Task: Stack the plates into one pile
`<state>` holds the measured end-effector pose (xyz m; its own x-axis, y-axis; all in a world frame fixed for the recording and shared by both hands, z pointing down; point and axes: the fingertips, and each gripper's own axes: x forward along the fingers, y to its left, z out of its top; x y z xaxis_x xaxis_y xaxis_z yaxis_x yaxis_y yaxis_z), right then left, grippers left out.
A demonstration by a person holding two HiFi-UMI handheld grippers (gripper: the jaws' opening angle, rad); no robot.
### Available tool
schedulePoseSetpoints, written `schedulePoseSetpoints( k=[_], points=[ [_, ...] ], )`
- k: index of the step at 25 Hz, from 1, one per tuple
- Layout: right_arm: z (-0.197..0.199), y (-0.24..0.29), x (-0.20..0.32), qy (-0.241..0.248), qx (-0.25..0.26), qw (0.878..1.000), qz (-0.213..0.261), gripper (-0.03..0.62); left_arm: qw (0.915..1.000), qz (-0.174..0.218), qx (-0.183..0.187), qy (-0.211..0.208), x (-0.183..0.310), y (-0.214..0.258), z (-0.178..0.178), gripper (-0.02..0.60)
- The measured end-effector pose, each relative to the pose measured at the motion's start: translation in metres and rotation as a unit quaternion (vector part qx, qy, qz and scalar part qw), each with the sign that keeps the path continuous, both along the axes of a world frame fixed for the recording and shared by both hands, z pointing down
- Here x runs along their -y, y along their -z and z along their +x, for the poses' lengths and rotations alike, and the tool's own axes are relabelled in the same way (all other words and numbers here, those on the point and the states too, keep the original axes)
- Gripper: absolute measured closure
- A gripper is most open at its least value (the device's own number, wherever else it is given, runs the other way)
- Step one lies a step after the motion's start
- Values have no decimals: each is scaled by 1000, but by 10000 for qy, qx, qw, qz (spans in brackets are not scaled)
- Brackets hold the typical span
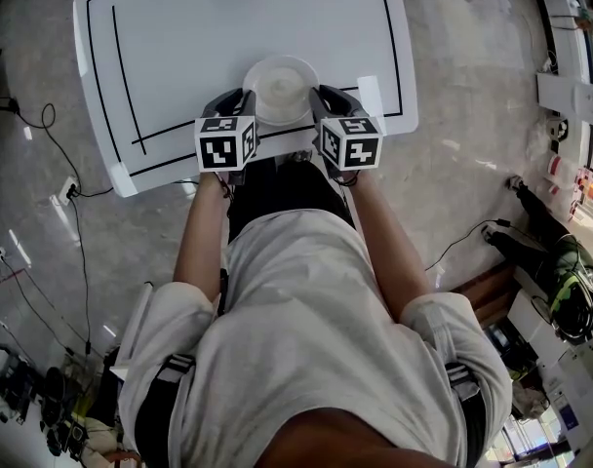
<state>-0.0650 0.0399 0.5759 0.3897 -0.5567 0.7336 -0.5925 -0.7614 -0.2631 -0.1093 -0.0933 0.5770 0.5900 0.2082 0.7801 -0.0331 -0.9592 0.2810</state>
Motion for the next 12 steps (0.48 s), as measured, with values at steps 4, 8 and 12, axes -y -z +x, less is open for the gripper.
schedulePoseSetpoints(
  k=[4, 8, 12],
  points=[
    [-4, -1, -1, 6, 14, 10000, -23, 542, 10000, 14, 29, -56, 0, -1, -1, 520],
    [-7, -1, -2, 5, 43, 10000, -46, 540, 9999, 26, 46, -89, -2, 0, -4, 518],
    [-8, -2, -1, 15, 66, 10000, -52, 540, 9999, 22, 90, -95, -2, -3, -7, 517]
  ],
)
